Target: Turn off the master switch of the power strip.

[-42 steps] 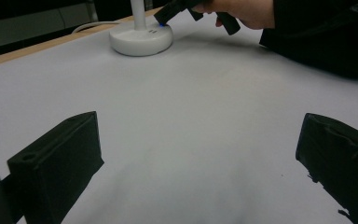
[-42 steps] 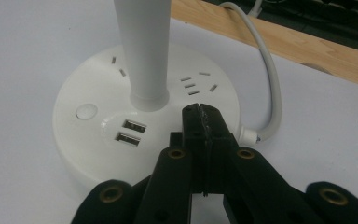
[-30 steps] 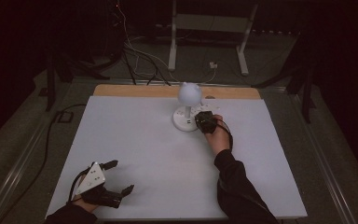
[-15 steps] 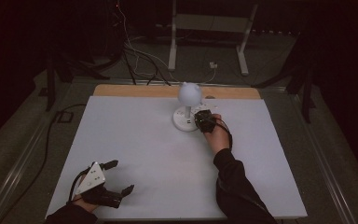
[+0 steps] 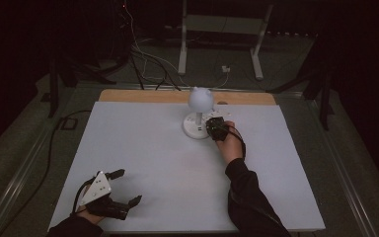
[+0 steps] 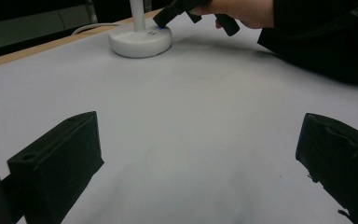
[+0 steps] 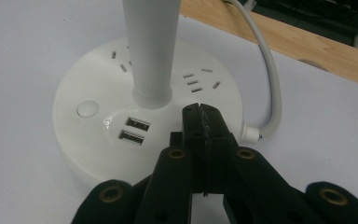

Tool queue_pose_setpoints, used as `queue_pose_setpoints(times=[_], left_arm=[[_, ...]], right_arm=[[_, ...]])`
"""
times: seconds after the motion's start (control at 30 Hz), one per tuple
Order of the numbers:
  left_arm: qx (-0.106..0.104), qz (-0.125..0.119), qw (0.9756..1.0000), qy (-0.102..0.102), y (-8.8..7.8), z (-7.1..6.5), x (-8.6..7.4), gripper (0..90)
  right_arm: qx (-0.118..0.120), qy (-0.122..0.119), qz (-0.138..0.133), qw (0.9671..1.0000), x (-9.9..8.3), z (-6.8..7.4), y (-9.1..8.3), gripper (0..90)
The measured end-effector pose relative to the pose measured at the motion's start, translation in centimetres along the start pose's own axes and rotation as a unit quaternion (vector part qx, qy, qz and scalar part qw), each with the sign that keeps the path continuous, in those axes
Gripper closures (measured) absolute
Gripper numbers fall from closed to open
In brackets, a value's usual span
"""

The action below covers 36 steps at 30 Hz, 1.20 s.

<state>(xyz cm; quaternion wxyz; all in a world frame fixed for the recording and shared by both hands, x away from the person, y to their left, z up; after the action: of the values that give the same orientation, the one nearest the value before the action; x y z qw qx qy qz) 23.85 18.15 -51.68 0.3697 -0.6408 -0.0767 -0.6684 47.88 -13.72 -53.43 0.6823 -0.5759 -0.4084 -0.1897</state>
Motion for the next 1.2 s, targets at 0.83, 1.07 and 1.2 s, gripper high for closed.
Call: queue_pose_setpoints(times=[0.83,1.07,1.2], left_arm=[[0.001,0.000,1.0000,-0.001,0.0,0.1,0.0,0.7],[0.001,0.000,1.0000,-0.001,0.0,0.1,0.0,0.7],[0.001,0.000,1.0000,0.000,0.0,0.1,0.0,0.7]], right_arm=[[0.073,0.041,-0.027,0.9961,0.1,-0.6,-1.5,25.1],[0.124,0.059,-0.014,0.9904,0.2,-0.6,-2.6,8.8],[0.140,0.056,-0.009,0.9886,0.4,-0.6,-3.2,3.9]])
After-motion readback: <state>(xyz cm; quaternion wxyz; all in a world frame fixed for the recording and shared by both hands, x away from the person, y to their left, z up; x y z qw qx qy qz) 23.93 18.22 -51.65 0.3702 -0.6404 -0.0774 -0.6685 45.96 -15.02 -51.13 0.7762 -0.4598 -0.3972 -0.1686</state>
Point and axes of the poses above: each handheld gripper's, and its own axes: y roughly forward along the jaws, x roughly out of its top, z roughly to its left, the point moved 4 cm from there along y, roughly forward along the jaws, and after that the axes turned 10 degrees about y, right-handed, at the moved point
